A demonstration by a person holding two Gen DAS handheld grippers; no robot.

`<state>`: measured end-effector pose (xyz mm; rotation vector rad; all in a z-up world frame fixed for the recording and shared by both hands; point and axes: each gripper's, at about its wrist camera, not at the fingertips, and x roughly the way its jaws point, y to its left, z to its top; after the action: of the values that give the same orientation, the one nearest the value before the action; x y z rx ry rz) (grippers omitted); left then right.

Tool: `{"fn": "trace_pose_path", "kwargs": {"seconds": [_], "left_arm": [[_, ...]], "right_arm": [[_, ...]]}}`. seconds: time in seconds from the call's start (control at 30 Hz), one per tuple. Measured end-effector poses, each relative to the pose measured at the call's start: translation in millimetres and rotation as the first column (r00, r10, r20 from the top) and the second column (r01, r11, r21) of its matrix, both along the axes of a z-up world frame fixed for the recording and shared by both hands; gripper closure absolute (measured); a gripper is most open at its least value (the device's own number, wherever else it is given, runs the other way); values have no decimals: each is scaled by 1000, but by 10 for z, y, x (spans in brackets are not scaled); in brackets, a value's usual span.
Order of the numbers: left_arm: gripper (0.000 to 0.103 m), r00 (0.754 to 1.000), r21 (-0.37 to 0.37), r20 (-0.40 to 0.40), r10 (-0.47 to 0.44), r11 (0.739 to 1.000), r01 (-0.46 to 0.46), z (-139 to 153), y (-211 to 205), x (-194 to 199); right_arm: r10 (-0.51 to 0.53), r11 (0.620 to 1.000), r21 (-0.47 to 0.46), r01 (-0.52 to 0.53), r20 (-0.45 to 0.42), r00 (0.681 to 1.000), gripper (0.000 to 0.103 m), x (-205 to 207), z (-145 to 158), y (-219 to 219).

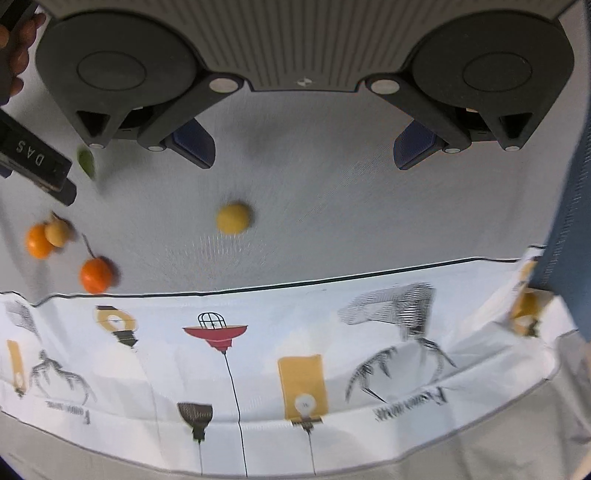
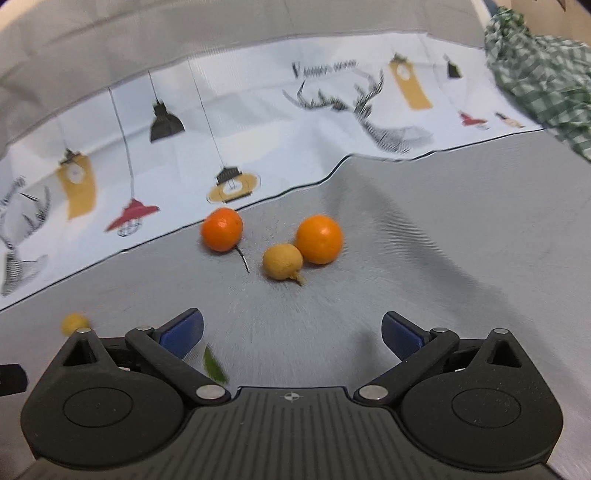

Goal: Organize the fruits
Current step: 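Grasp a yellow fruit with the left tool while the right tool grasps a tangerine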

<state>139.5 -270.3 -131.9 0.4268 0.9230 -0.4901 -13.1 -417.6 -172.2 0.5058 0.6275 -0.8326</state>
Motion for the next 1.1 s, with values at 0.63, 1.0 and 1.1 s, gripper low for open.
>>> {"fn": "trace_pose_path", "kwargs": {"seconds": [0.63, 1.0, 1.1], "left_arm": [[0, 994, -104, -81, 70, 991, -78, -499, -335, 523], [0, 993, -102, -86, 75, 991, -83, -493, -345, 525], [6, 991, -93, -102, 85, 991, -95, -476, -343, 523]], "right_arm": [[-44, 991, -124, 44, 1, 999, 1, 442, -258, -404], [-88, 989, -115, 90, 25, 996, 1, 417, -249, -494], [-161, 983, -75, 168, 88, 983, 9, 296, -224, -569]]}}
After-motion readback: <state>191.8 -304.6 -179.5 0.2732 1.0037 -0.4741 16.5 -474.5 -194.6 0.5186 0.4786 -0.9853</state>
